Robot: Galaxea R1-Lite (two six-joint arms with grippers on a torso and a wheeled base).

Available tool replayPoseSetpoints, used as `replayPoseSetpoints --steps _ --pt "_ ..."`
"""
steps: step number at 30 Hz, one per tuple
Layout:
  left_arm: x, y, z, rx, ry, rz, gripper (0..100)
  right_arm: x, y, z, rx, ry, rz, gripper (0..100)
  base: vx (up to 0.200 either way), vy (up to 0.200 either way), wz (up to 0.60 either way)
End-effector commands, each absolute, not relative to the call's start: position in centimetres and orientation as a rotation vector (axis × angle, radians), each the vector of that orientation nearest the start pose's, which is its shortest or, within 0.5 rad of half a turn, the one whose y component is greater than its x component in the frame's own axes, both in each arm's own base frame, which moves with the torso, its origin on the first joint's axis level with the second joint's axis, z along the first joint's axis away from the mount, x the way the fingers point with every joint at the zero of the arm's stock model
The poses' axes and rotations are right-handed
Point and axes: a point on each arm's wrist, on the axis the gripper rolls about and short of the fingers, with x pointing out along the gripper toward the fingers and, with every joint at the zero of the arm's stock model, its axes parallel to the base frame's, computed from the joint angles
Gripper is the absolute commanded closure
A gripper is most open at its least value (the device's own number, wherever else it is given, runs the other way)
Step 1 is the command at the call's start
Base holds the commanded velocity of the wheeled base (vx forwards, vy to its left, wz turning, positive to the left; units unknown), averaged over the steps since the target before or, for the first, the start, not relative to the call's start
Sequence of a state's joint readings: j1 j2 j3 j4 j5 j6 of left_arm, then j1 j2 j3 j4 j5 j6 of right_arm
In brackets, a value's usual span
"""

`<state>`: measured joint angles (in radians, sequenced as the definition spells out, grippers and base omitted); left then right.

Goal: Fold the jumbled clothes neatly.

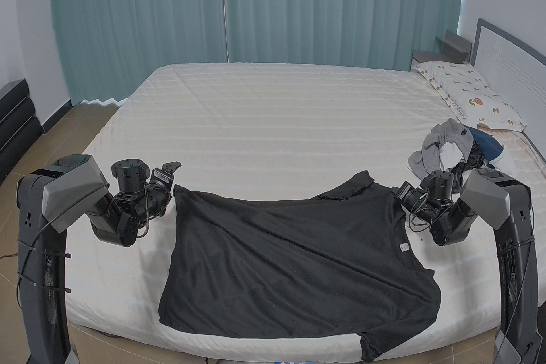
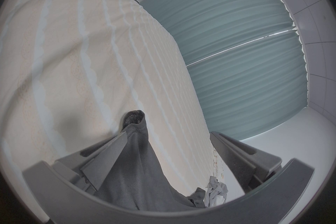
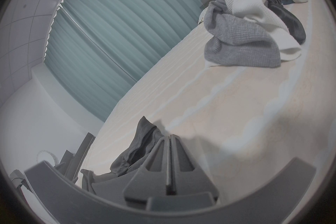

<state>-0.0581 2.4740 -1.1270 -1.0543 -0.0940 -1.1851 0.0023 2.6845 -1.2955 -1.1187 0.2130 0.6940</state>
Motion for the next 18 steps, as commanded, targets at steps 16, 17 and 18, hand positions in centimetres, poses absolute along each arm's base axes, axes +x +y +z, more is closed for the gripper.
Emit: replayPoseSetpoints --steps 16,17,18 --pt "44.9 -3.4 -1.6 -1.047 0.38 0.026 0 48.3 -2.5 -4.5 0.719 0.246 0.024 100 0.0 0.0 0.0" --pt "44.8 -3.5 -1.8 -1.038 0.384 0.023 0 48.4 -2.6 -4.5 0.717 0.236 0.015 100 0.0 0.0 0.0" --pt "44.8 -3.6 -1.8 -1.03 0.385 0.023 0 48.5 -2.6 -4.5 0.716 0.23 0.006 100 0.0 0.0 0.0"
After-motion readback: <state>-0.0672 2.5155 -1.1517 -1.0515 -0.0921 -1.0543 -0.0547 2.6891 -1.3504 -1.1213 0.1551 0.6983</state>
